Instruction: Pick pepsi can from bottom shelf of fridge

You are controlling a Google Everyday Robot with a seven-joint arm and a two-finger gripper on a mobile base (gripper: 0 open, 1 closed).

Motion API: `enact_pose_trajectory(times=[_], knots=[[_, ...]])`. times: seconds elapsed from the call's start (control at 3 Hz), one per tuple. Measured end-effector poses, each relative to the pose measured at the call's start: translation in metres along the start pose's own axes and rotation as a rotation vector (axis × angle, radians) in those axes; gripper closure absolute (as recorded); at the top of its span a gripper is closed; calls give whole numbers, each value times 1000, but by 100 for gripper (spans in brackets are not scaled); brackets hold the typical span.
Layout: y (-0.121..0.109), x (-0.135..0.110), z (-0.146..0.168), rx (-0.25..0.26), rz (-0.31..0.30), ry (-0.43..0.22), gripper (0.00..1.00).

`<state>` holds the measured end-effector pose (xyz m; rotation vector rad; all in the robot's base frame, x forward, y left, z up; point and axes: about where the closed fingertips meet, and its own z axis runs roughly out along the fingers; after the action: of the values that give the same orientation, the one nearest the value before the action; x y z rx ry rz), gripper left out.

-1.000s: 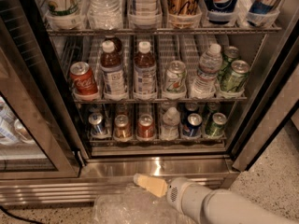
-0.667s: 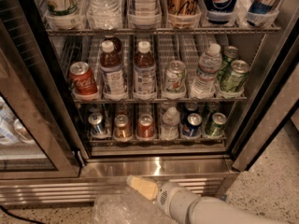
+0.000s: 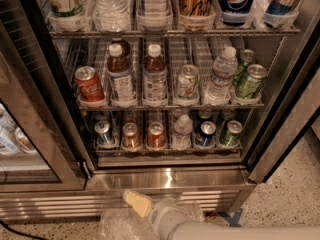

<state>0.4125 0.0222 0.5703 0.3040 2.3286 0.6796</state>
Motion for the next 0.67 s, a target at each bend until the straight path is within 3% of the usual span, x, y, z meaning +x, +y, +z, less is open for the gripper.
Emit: enact_pose_trajectory(times=[0.33,0.67], knots=[[-13,-10,-5,105,41,-90,0],[-25,-26,-9,149,42,-156,0]])
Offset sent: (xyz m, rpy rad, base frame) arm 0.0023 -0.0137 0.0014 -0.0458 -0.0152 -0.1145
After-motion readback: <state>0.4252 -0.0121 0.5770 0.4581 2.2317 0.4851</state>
